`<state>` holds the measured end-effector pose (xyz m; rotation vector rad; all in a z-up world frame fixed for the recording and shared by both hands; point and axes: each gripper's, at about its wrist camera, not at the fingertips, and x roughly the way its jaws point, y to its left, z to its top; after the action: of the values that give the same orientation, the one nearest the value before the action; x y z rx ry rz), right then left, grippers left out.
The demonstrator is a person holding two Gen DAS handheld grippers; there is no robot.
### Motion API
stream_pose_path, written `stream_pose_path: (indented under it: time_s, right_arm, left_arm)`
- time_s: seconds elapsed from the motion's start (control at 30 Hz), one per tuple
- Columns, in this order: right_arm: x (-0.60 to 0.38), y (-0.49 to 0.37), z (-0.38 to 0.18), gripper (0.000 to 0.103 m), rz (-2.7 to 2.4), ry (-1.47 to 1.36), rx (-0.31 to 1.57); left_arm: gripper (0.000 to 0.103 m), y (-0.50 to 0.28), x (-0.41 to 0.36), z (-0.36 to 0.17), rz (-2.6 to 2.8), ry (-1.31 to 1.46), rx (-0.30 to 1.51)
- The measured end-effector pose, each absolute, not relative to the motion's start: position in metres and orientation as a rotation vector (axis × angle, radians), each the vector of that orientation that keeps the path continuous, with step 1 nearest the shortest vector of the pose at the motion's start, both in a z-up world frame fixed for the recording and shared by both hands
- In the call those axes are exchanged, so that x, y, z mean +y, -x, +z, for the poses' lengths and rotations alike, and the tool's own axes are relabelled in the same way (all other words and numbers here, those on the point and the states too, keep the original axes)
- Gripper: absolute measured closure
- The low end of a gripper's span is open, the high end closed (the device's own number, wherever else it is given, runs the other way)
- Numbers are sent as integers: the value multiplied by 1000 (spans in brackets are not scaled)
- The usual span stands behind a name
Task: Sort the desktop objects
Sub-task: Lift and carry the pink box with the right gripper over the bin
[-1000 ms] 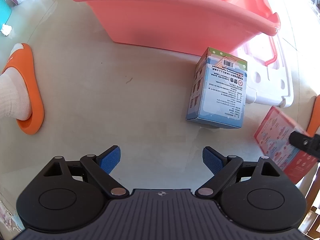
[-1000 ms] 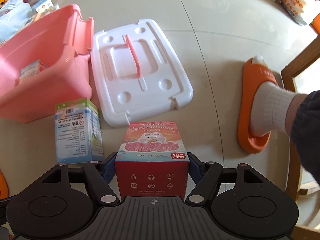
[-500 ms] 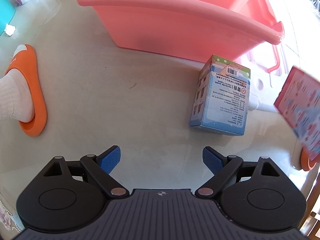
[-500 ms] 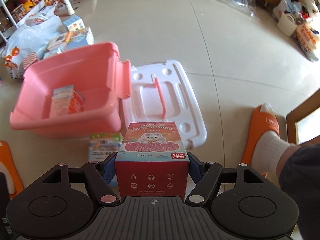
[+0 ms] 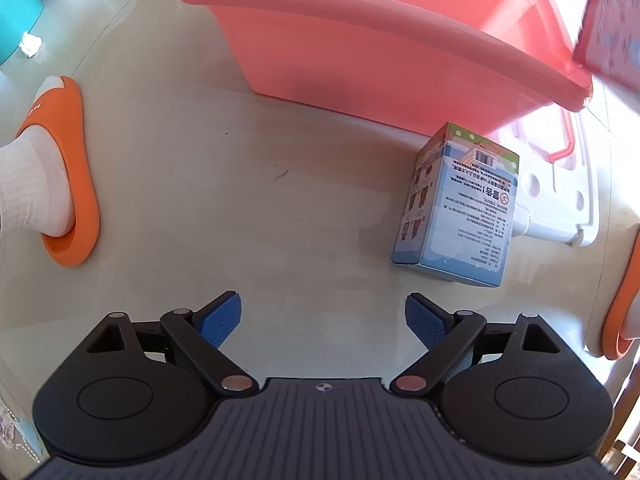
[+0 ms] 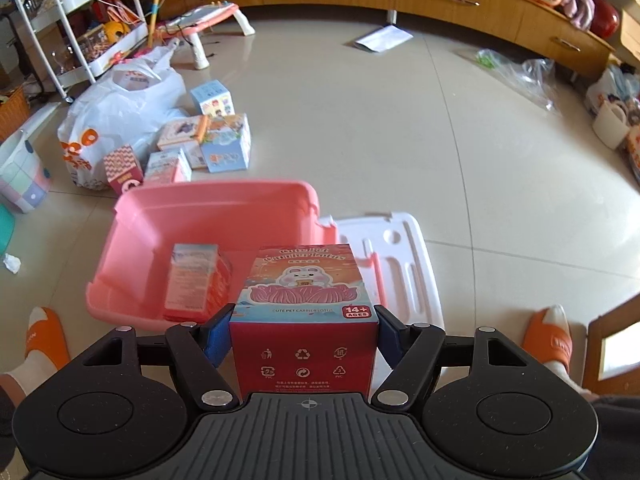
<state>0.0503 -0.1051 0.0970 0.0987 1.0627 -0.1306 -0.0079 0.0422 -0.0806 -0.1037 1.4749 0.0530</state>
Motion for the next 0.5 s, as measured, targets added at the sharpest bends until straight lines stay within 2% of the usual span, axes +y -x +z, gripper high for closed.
stream_pose_path:
  time_s: [0.23,0.5]
  right_arm:
    - [-94,-82,102,36,-108,-71,1050]
    - [-76,-121,73,36,-74,-1,1115]
  left_arm:
    - [12,5,44,-85,64,102,1478]
    - [12,-3,50,-93,85,184,1492]
